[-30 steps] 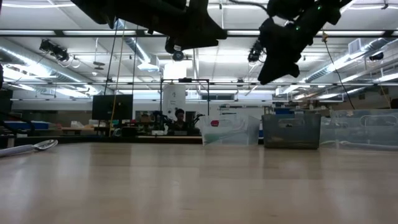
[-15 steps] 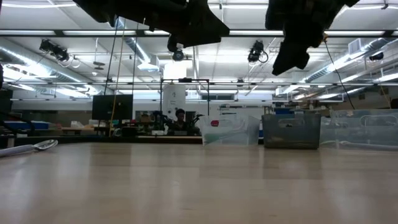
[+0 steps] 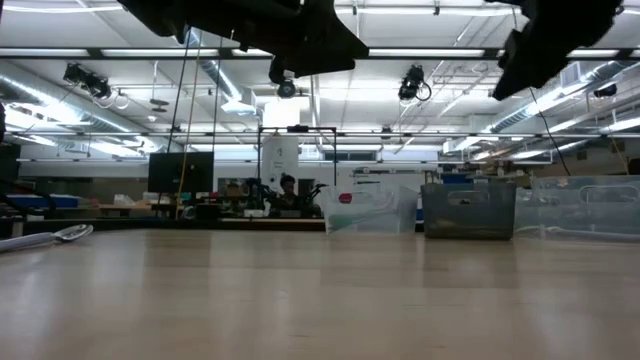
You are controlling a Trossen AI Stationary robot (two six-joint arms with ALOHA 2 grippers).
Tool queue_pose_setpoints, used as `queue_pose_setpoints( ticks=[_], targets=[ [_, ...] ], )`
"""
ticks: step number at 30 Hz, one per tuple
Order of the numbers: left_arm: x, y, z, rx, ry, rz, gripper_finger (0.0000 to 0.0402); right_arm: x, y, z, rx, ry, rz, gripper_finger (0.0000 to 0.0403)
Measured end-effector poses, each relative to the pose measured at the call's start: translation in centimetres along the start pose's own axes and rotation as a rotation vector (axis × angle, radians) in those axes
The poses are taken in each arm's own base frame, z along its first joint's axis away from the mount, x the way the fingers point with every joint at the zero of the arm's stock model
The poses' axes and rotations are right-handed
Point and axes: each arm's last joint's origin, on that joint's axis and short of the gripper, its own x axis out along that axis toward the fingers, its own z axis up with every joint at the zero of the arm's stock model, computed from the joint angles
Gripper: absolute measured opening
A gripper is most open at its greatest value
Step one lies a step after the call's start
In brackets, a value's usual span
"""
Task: Sort silverware by color (type)
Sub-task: Put the purple spoon into the right transparent bin
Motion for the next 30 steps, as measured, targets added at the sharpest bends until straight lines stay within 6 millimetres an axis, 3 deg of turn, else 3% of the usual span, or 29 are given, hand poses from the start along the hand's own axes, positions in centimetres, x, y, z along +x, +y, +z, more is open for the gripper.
queue_pose_setpoints(
  ticks=[8, 18, 30],
  targets=[
    [0.0, 0.0, 0.0, 0.002, 0.001, 0.000, 0.0180, 0.8, 2.4, -3.1, 0.073, 0.175, 0.117, 0.0113],
    [0.0, 0.1, -0.1, 0.006, 0.008, 0.004, 0.0180, 4.3, 4.9, -7.8, 0.043, 0.540, 0.102, 0.0112],
    [0.2, 0.4, -0.4, 0.027, 0.046, 0.016, 0.0180, 4.1, 9.2, -9.7, -0.062, 0.699, 0.026, 0.0112]
  ],
)
